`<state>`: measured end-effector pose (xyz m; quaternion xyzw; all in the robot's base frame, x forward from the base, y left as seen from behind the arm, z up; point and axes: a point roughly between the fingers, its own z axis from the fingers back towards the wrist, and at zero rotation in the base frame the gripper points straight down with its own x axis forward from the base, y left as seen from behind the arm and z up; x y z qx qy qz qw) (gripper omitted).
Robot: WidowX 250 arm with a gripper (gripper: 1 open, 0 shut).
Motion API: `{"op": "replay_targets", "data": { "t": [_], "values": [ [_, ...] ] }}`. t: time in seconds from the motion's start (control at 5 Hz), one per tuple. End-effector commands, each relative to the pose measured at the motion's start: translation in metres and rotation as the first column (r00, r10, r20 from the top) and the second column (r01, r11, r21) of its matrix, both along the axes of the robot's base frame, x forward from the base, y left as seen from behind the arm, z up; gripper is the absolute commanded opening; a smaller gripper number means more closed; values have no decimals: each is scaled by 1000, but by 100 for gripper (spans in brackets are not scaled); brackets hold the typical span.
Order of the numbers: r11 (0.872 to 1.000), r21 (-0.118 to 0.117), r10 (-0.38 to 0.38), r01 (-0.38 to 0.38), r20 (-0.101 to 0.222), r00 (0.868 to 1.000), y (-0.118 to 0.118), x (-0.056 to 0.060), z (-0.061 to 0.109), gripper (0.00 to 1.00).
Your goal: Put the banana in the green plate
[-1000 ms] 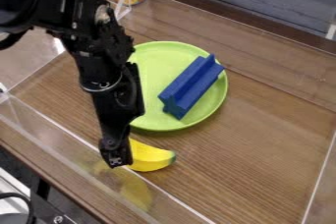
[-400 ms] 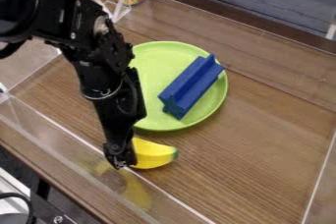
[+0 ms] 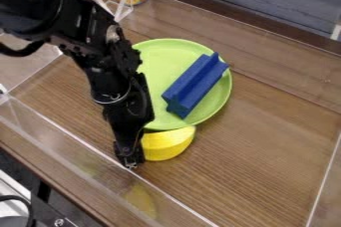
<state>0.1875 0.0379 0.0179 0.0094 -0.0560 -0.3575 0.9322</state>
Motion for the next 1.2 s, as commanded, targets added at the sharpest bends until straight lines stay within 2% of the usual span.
{"op": "replay_targets", "data": {
  "t": [0.0,0.4,0.8,1.0],
  "values": [
    [999,1,48,-48,15,999,6,7,14,0],
    [1000,-4,-8,8,12,1000,-9,12,26,0],
    [1000,-8,-18,18,11,1000,-19,6,31,0],
    [999,-10,35,-35,11,999,-25,1,31,0]
  ]
}}
